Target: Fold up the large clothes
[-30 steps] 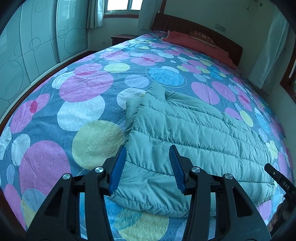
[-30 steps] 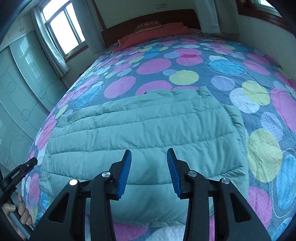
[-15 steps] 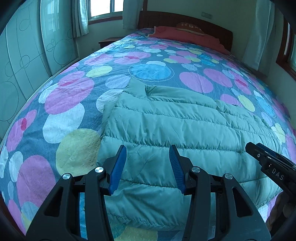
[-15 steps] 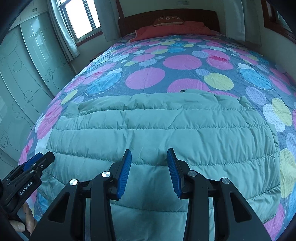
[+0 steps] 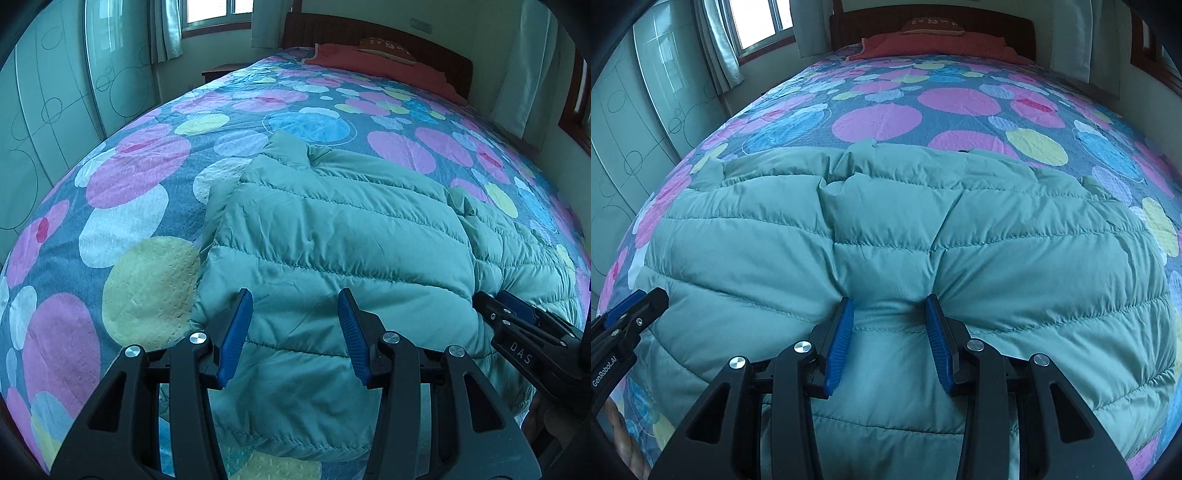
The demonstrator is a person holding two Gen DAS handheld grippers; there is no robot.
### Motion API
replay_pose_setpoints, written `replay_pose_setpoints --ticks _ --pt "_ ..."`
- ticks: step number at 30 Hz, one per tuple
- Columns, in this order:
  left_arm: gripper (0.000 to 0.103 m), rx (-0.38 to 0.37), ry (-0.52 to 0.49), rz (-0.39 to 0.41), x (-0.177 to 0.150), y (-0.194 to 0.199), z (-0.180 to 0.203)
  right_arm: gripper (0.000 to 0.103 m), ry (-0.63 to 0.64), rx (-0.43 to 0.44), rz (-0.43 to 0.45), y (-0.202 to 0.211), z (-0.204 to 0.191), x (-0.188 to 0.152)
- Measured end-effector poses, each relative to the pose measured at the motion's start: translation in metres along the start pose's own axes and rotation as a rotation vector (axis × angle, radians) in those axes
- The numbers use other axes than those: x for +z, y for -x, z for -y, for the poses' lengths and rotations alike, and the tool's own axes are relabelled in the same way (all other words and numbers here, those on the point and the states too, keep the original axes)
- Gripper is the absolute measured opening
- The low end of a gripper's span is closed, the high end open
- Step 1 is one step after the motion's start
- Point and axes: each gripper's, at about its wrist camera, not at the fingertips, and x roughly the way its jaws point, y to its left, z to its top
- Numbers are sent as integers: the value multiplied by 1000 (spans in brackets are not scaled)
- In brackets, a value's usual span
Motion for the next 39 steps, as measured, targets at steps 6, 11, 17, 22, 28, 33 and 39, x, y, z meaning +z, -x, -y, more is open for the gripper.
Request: replay_pose_setpoints --ticks 6,11,17,22,28,33,39 --pt "48 -22 68 -7 -4 11 -17 40 6 -7 0 -2 -2 -2" --pt "49 -33 171 -11 -12 22 -45 40 6 -7 1 -2 -2 -3" --pt "57 -69 356 -46 -36 28 -82 40 8 -8 3 -2 -1 -3" --pt "62 -182 463 -97 -51 14 -91 40 9 -10 4 -2 -1 -3" --pt "62 -327 555 -120 -49 -9 -84 40 9 -10 4 -2 -1 -3" --pt "62 -337 558 -102 -45 -20 -72 40 12 -11 7 -2 0 -3" --pt "29 -330 518 -74 -38 -20 -63 40 15 -16 14 -2 3 1"
